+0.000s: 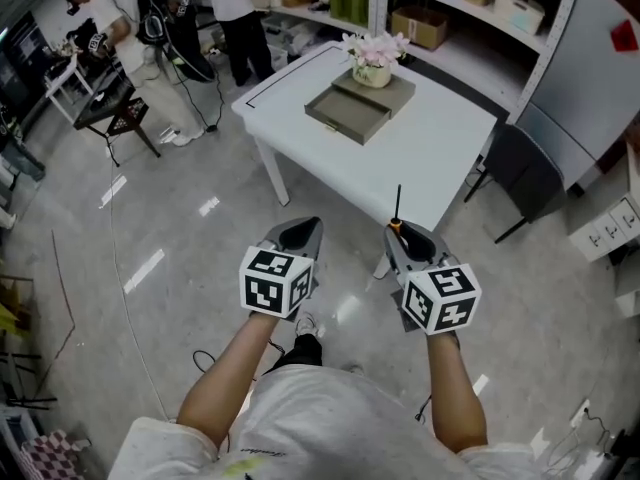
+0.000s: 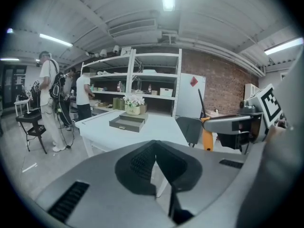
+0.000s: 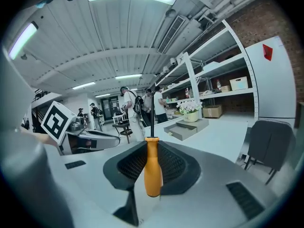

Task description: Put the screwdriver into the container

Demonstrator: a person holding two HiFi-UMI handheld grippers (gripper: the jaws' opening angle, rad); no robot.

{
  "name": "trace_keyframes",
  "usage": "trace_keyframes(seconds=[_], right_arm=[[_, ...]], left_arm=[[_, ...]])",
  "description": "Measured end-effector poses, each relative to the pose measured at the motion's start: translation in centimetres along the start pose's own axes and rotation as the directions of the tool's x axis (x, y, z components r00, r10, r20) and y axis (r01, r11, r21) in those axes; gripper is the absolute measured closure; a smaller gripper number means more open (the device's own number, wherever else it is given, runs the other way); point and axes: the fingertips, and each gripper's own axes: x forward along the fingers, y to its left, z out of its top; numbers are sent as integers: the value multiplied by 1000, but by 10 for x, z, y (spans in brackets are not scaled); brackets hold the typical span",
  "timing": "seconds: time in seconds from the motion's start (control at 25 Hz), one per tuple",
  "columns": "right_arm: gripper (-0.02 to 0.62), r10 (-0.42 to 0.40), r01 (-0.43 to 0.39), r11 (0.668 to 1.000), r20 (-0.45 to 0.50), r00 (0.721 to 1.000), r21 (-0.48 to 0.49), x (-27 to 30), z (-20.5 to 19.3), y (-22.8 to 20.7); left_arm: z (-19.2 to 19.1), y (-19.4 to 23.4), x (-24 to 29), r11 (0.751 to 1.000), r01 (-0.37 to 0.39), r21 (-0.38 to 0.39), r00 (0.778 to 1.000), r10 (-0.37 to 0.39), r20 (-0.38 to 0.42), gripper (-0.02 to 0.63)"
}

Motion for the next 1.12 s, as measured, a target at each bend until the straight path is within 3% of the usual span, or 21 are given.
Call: trace_keyframes(seconds=[0.6, 1.12], right_arm=[[522, -131, 133, 991, -45, 990, 29, 122, 29, -2], [522, -178, 179, 984, -54, 983, 12, 175, 49, 7]], left_arm=[[29, 118, 70, 991, 134, -11, 991, -134, -27, 603], [40, 172, 91, 982, 185, -25, 983, -185, -18, 603]])
